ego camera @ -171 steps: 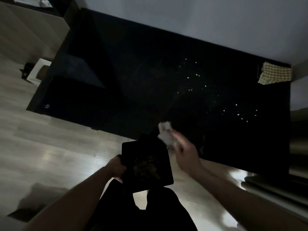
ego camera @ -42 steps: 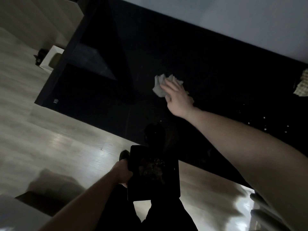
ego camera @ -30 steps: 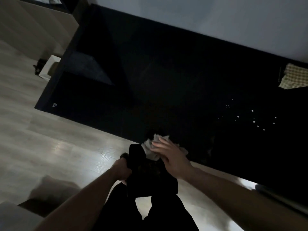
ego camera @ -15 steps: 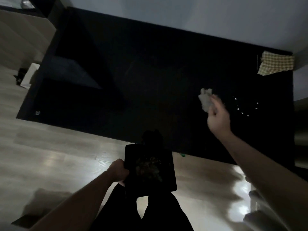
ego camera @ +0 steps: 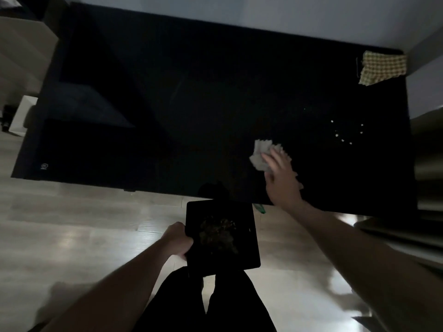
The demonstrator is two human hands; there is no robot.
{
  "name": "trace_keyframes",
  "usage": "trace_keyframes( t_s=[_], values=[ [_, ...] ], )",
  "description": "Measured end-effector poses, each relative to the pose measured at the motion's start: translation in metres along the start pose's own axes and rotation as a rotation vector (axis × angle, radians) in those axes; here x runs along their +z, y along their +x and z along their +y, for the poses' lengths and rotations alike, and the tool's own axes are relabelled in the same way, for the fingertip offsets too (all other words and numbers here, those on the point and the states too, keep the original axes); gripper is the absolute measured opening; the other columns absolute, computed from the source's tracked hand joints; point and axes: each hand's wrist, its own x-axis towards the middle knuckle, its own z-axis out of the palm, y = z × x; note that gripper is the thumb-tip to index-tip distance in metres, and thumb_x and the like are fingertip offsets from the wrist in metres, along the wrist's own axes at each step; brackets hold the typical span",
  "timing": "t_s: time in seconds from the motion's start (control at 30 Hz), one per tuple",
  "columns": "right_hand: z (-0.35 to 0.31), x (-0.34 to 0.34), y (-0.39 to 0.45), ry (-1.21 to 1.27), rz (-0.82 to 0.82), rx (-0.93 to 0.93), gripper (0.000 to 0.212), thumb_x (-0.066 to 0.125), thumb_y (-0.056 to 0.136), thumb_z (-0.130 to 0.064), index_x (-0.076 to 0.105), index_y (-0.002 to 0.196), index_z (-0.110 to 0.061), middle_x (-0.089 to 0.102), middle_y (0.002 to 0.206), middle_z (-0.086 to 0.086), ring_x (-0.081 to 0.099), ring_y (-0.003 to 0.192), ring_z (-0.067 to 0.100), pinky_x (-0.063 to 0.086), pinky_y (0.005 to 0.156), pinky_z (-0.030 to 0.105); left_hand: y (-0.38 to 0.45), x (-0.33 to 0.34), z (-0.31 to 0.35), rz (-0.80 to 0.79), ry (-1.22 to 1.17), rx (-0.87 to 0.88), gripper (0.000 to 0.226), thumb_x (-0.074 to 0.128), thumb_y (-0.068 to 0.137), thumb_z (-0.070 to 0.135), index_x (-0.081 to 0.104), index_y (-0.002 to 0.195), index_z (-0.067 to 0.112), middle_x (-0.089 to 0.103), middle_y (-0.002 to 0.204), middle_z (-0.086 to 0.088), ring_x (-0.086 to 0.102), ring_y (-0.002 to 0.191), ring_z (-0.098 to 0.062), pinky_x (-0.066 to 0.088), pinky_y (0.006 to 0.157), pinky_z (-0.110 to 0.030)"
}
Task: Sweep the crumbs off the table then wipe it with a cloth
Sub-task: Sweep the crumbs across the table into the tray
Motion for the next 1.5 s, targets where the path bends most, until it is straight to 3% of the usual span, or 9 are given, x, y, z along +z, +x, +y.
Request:
trace_keyframes(
  t_s=[0.23, 0.43, 0.63, 0.73, 0.87, 1.0, 1.23, 1.33, 1.5],
  values=[
    [-0.054, 0.046, -0.114, 0.226, -0.094, -0.140, 0.046, 0.044, 0.099, -0.001, 0.062, 0.140, -0.011, 0.045, 0.160, 0.003, 0.035, 0.153, 0.026, 0.027, 0.126, 0.048, 0.018, 0.003, -0.014, 0.004, 0.033, 0.005, 0.030, 0.055, 0.059, 0.009, 0.071, 0.083, 0.001, 0.076, 0.079, -0.016, 0.076, 0.071, -0.033, 0.065, 0.065, -0.047],
    [-0.071, 0.031, -0.163, 0.330, -0.259, -0.001, 0.055, 0.048, 0.104, -0.002, 0.051, 0.149, -0.033, 0.035, 0.160, -0.027, 0.025, 0.151, -0.008, 0.028, 0.124, 0.027, -0.004, 0.005, 0.011, 0.046, 0.118, 0.048, 0.024, 0.057, 0.072, 0.011, 0.070, 0.089, -0.001, 0.075, 0.087, -0.016, 0.074, 0.080, -0.029, 0.064, 0.071, -0.035],
    [-0.043, -0.046, -0.118, 0.495, -0.032, 0.115, 0.054, 0.047, 0.101, 0.008, 0.056, 0.146, -0.021, 0.048, 0.158, -0.010, 0.036, 0.150, 0.004, 0.029, 0.126, 0.033, -0.003, 0.017, 0.019, 0.039, 0.096, 0.052, 0.028, 0.056, 0.073, 0.012, 0.070, 0.091, -0.002, 0.076, 0.087, -0.016, 0.075, 0.082, -0.029, 0.064, 0.073, -0.036],
    [-0.006, -0.086, -0.079, 0.473, 0.086, 0.109, 0.051, 0.047, 0.103, 0.007, 0.057, 0.145, -0.019, 0.052, 0.155, -0.009, 0.038, 0.151, 0.008, 0.029, 0.126, 0.035, -0.008, 0.028, 0.031, 0.035, 0.115, 0.066, 0.013, 0.057, 0.077, 0.010, 0.065, 0.073, 0.001, 0.074, 0.077, -0.015, 0.075, 0.084, -0.031, 0.060, 0.068, -0.035],
    [0.057, -0.127, -0.016, 0.341, 0.211, 0.236, 0.049, 0.048, 0.103, -0.003, 0.053, 0.149, -0.019, 0.048, 0.157, -0.005, 0.040, 0.149, 0.014, 0.031, 0.125, 0.040, -0.010, 0.049, 0.043, 0.062, 0.098, 0.027, 0.013, 0.055, 0.079, 0.007, 0.060, 0.067, 0.006, 0.072, 0.065, -0.013, 0.074, 0.065, -0.027, 0.058, 0.056, -0.029],
    [0.114, -0.154, 0.045, 0.291, 0.262, 0.412, 0.051, 0.047, 0.105, -0.008, 0.047, 0.153, -0.026, 0.043, 0.162, -0.002, 0.037, 0.151, 0.017, 0.028, 0.127, 0.042, -0.009, 0.068, 0.055, 0.078, 0.110, 0.007, 0.016, 0.059, 0.078, 0.013, 0.058, 0.061, 0.013, 0.063, 0.059, -0.003, 0.076, 0.080, -0.028, 0.051, 0.057, -0.026],
    [0.150, -0.148, 0.136, 0.020, 0.021, 0.439, 0.055, 0.040, 0.105, -0.012, 0.034, 0.160, -0.020, 0.025, 0.169, 0.012, 0.023, 0.155, 0.033, 0.020, 0.128, 0.049, -0.008, 0.101, 0.071, 0.129, 0.131, 0.008, 0.029, 0.060, 0.081, 0.010, 0.045, 0.061, 0.022, 0.054, 0.061, 0.005, 0.072, 0.089, -0.032, 0.045, 0.060, -0.023],
    [0.130, -0.129, 0.152, -0.158, -0.082, 0.392, 0.058, 0.039, 0.106, -0.018, 0.024, 0.162, -0.023, 0.010, 0.172, 0.004, 0.002, 0.159, 0.034, 0.019, 0.126, 0.058, -0.011, 0.110, 0.078, 0.144, 0.137, 0.018, 0.027, 0.062, 0.080, 0.010, 0.041, 0.064, 0.018, 0.048, 0.060, 0.007, 0.061, 0.071, -0.025, 0.044, 0.063, -0.026],
    [0.109, -0.104, 0.159, -0.228, -0.106, 0.129, 0.060, 0.041, 0.104, -0.023, 0.026, 0.162, -0.030, 0.013, 0.172, -0.003, 0.002, 0.160, 0.030, 0.021, 0.126, 0.058, -0.013, 0.118, 0.084, 0.158, 0.098, -0.001, 0.015, 0.061, 0.078, 0.011, 0.048, 0.085, 0.013, 0.051, 0.061, 0.008, 0.053, 0.062, -0.014, 0.040, 0.048, -0.016]
  ],
)
